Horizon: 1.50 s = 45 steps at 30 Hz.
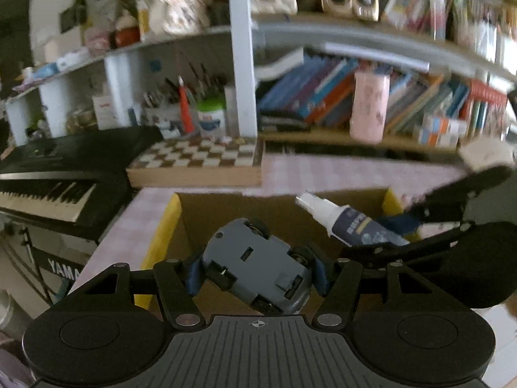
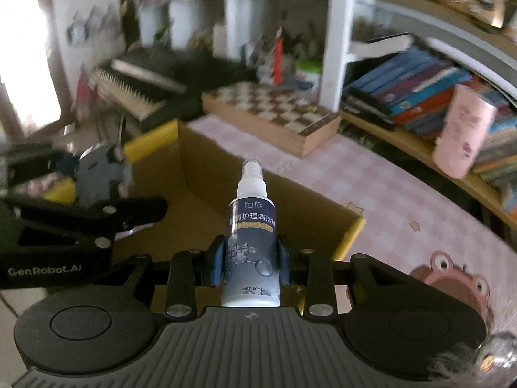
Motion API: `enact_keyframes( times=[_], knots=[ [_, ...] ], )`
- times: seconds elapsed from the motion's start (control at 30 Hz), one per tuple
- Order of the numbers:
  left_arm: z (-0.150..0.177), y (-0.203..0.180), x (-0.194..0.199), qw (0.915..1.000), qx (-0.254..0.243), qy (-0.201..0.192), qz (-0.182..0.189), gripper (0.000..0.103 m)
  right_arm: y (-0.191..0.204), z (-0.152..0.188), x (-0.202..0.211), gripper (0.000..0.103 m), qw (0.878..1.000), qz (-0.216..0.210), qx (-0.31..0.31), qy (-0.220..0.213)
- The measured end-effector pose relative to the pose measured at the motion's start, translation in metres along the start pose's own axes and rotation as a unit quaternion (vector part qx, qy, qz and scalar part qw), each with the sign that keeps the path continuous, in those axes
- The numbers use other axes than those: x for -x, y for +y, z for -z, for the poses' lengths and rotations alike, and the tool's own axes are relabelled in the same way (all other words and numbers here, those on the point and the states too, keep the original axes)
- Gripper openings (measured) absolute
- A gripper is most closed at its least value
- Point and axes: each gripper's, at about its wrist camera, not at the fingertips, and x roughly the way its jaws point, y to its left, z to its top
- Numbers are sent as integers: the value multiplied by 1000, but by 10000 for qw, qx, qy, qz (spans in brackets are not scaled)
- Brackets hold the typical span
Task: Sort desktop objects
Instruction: 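Lower both items into the yellow box and open both tools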
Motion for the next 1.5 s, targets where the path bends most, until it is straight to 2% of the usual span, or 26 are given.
enact_keyframes(
  times=[0.17,0.2,0.27,0.37,0.43,0.5,0.57,0.63,1.0,1.17,1.5],
  knots=[
    [0,8,-34,9977,-123,650,160,62,2,-4,-31,30,9963,-71,745,433],
    [-1,8,-35,9974,-80,677,247,63,6,-4,-34,30,9941,-60,967,484],
    [-2,5,-40,9960,-290,826,155,63,7,-4,-41,30,9917,-122,1116,631],
    [-1,6,-44,9941,-224,1031,257,63,11,-1,-50,30,9883,-169,1268,829],
    [-1,7,-43,9941,-211,1024,272,67,14,-2,-50,30,9876,-138,1329,829],
    [-1,8,-43,9945,-180,1003,231,76,13,-2,-49,31,9881,-127,1296,813],
    [-2,9,-41,9957,-168,903,108,89,14,-2,-46,36,9888,-50,1286,753],
    [-3,8,-38,9971,-224,729,-72,94,13,-3,-42,38,9897,25,1260,682],
    [-10,2,26,9994,-77,-230,-262,97,18,-5,21,41,9951,207,955,-140],
    [-2,-1,55,9984,-116,-426,-353,97,23,3,53,42,9955,345,788,-392],
    [27,-12,121,9968,-96,-703,-373,98,29,38,119,46,9922,697,-22,-1030]
  ],
)
